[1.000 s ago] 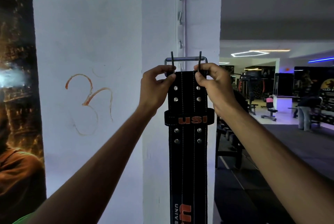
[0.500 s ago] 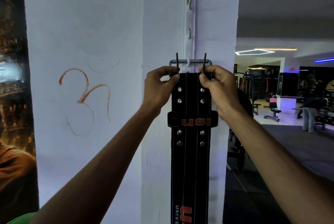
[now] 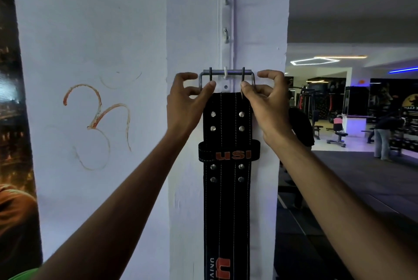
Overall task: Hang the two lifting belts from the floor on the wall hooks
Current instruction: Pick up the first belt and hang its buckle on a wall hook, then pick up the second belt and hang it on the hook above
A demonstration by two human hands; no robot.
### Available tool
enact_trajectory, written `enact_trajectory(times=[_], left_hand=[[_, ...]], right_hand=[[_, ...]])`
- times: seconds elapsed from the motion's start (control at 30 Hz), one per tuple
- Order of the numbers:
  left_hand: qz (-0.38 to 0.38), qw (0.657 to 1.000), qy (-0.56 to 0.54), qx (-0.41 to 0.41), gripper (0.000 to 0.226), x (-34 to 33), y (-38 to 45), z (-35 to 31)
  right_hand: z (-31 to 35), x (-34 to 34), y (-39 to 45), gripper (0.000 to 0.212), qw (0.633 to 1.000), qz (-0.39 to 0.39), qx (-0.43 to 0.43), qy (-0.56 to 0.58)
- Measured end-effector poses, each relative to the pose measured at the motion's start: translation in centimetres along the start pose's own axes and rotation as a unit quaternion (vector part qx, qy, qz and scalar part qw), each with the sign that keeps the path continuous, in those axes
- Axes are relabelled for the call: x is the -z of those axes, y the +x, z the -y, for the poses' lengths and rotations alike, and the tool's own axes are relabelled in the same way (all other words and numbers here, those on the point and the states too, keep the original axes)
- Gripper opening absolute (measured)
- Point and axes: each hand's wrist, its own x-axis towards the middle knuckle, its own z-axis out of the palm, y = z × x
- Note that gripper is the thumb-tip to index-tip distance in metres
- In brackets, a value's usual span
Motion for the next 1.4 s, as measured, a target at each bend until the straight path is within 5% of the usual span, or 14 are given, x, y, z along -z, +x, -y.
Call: enact_trajectory(times=[0.57,0.73,1.1,1.4], left_hand=[[-0.003,0.998,-0.038,0.057,0.03,0.4,-2.9,1.7],[-0.005,0.998,-0.026,0.063,0.025,1.9,-6.2,3.1],[0.028,0.979,0.196,0.051,0.025,11.9,-21.4,6.0],[0.157,0.876,0.406,0.208,0.035,28.7,-44.6,8.7]], right_hand=[[-2.3,0.6,-3.8,0.031,0.997,-0.004,0.027,-0.072],[-3.2,1.7,-8.9,0.03,0.958,-0.094,0.166,-0.214],[-2.5,2.6,-26.7,0.044,0.914,0.121,0.148,-0.358],[-1.9,3.0,-50.5,0.064,0.857,0.356,0.004,-0.373]])
